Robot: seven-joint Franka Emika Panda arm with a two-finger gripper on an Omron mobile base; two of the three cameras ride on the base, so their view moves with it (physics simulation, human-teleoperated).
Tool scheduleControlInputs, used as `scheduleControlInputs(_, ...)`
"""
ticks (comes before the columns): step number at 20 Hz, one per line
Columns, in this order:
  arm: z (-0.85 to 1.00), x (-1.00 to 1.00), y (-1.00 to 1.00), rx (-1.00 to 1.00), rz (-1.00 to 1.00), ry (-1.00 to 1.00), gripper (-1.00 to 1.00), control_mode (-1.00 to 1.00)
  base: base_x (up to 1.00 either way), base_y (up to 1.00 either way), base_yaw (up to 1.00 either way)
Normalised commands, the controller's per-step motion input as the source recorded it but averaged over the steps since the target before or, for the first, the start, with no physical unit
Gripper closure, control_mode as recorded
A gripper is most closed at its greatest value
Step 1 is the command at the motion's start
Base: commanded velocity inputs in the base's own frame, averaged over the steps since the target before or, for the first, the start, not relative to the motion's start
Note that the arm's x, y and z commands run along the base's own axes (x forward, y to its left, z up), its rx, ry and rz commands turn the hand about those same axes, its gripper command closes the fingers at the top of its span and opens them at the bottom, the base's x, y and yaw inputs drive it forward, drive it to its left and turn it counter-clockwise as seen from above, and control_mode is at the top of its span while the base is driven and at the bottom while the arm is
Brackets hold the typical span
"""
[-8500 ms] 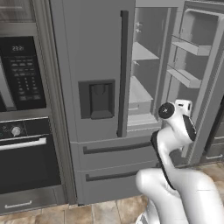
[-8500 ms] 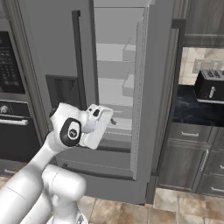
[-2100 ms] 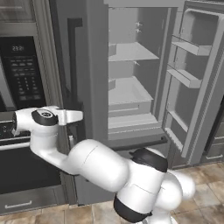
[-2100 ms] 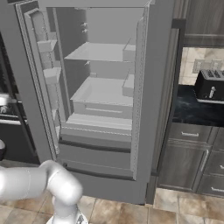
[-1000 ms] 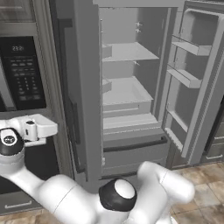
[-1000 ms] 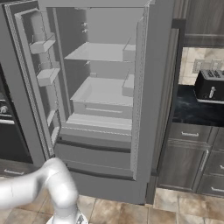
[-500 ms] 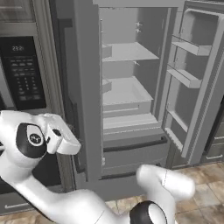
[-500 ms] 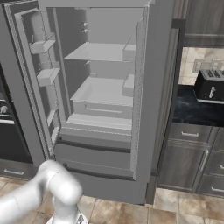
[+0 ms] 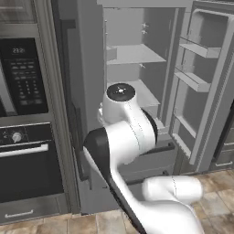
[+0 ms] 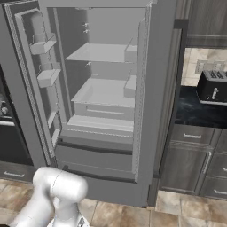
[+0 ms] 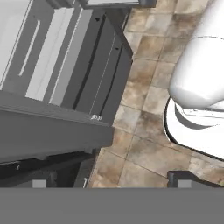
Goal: Place one of the steaks on the plate and the other in the bowl. Then place the bowl in the fridge.
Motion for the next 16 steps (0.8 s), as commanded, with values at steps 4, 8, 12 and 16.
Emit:
scheduleControlInputs(4,-0.03,0.21,-0.99,0.33,0.25,0.0,-1.0,-1.0,0.0,0.0,0.0)
scheduleControlInputs(8,-0.04,0.5,-0.99,0.07,-0.01,0.0,-1.0,-1.0,0.0,0.0,0.0)
scheduleControlInputs(12,-0.02,0.48,-0.86,0.14,-0.1,-0.02,-1.0,-1.0,0.0,0.0,0.0)
scheduleControlInputs(16,-0.28,0.77,-0.36,0.37,-0.07,-0.04,-1.0,-1.0,0.0,0.0,0.0)
